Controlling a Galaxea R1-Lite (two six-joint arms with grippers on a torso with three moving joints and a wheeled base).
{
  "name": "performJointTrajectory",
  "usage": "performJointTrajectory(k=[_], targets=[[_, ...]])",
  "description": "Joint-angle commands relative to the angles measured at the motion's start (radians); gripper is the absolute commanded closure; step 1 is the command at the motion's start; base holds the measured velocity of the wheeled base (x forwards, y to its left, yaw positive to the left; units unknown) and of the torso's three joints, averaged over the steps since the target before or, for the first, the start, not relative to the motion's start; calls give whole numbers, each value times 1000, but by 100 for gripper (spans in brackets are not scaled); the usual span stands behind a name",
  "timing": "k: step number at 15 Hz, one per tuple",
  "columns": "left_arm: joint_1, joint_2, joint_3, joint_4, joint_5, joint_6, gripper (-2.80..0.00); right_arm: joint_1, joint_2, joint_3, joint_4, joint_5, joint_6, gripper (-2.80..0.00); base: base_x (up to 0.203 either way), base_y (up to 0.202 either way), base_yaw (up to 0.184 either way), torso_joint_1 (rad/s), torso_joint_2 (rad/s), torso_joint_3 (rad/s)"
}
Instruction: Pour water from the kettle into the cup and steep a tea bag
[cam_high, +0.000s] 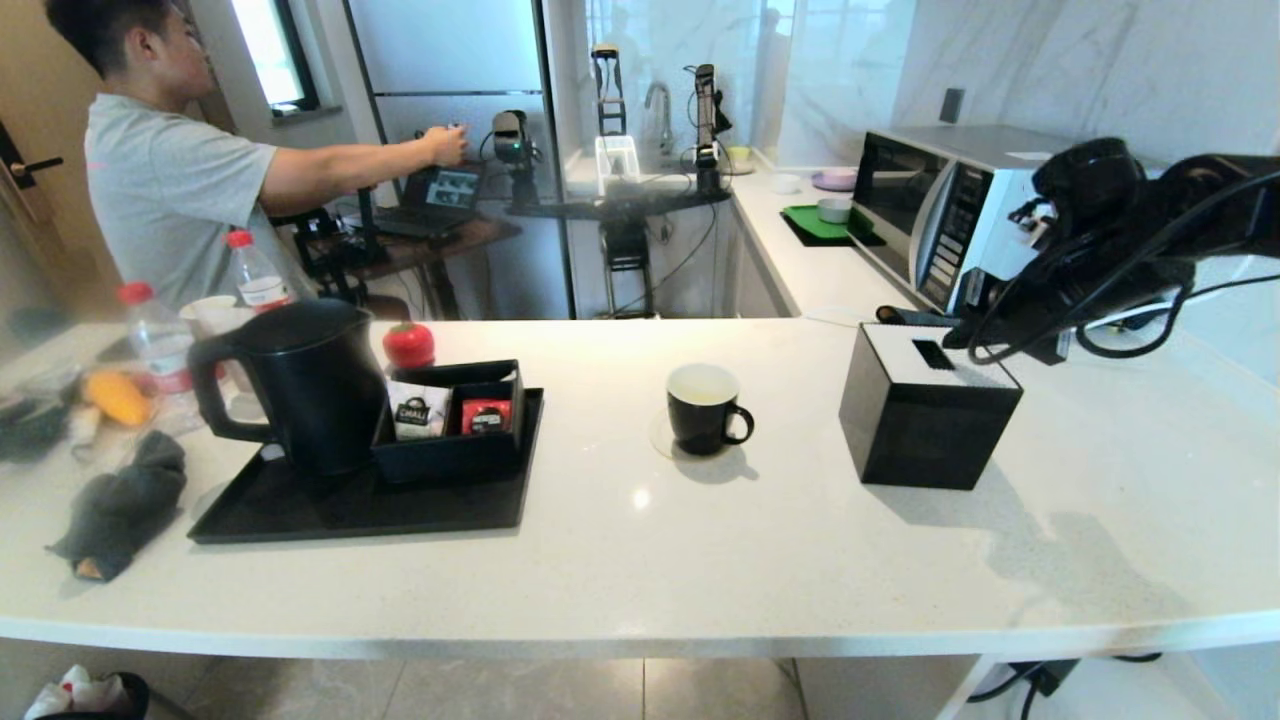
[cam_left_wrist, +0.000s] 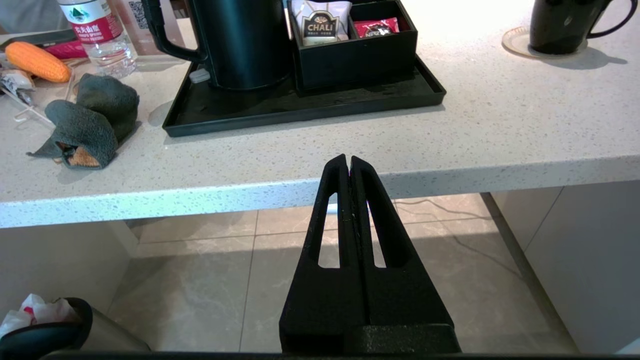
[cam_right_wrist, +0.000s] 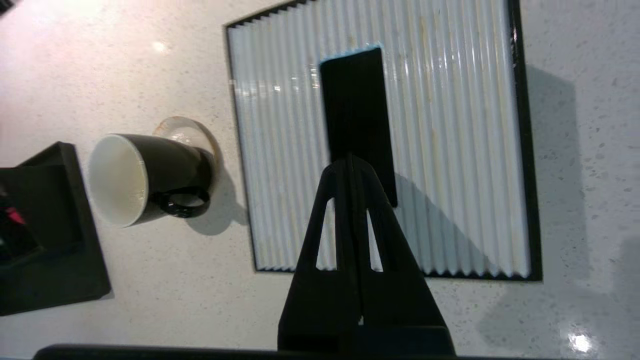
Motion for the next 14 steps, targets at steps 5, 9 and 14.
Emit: performJointTrajectory(k=[5, 9, 14], targets=[[0, 0, 0, 0, 0, 1, 0, 6, -293, 14, 85, 1, -221, 0, 0, 0, 0, 0, 0, 0], [0, 0, 0, 0, 0, 1, 0, 7, -505, 84, 195, -10, -287, 0, 0, 0, 0, 0, 0, 0], [0, 0, 0, 0, 0, 1, 0, 7, -832, 562, 68, -137, -367, 0, 0, 0, 0, 0, 0, 0]])
